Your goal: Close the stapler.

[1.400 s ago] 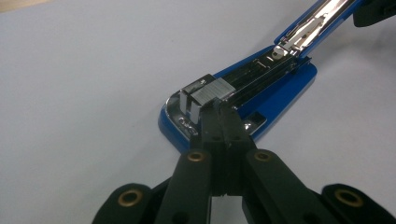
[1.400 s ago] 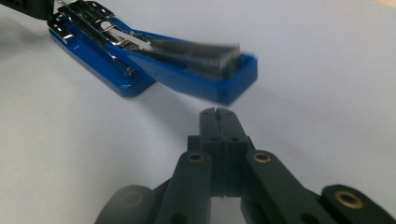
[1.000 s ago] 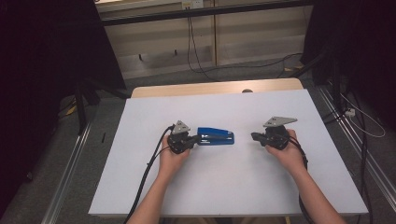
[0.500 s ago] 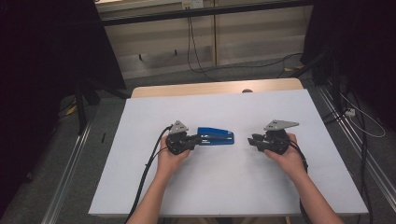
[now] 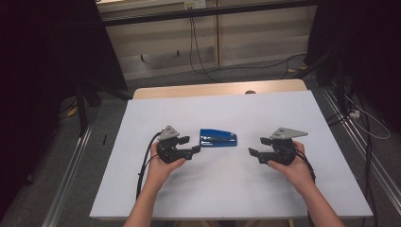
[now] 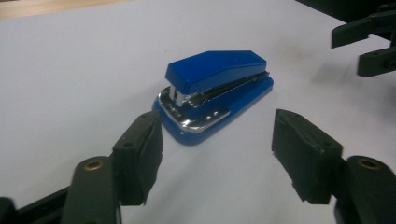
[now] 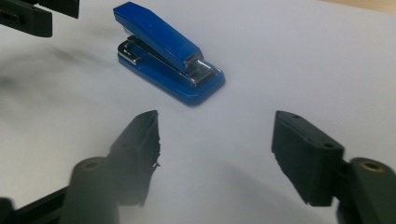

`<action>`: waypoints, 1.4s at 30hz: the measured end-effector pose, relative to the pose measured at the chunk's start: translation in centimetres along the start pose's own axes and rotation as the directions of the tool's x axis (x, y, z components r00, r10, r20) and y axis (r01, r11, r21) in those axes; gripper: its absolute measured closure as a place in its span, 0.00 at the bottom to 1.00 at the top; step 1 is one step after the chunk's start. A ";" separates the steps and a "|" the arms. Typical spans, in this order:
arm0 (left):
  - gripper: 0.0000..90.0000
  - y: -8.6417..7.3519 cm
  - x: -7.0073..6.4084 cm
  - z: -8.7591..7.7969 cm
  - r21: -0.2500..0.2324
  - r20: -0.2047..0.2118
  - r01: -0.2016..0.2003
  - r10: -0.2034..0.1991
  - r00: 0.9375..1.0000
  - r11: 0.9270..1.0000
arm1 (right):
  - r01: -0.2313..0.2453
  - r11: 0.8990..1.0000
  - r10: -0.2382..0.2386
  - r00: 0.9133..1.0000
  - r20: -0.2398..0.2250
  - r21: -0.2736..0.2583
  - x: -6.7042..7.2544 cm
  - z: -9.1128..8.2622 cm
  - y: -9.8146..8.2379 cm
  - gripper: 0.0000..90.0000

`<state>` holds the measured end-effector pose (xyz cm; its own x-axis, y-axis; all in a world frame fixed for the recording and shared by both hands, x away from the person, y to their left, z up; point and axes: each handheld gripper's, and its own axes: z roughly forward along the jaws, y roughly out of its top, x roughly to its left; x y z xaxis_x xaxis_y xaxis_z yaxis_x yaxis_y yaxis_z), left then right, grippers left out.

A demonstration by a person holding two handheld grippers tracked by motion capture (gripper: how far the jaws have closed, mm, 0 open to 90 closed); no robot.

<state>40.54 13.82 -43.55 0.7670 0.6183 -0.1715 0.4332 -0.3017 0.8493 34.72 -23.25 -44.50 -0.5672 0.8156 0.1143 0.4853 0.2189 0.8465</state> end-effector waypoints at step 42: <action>0.10 -3.0 0.8 -6.8 -0.047 -0.050 0.016 -0.019 0.999 0.999 | 0.011 1.000 -0.011 1.000 0.013 -0.002 1.0 -5.6 -3.7 0.21</action>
<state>36.66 20.16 -42.87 0.7342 0.6593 -0.1621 0.4229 -0.2574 0.8689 28.61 -26.20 -44.65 -0.5633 0.8204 0.0984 0.4782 0.2266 0.8485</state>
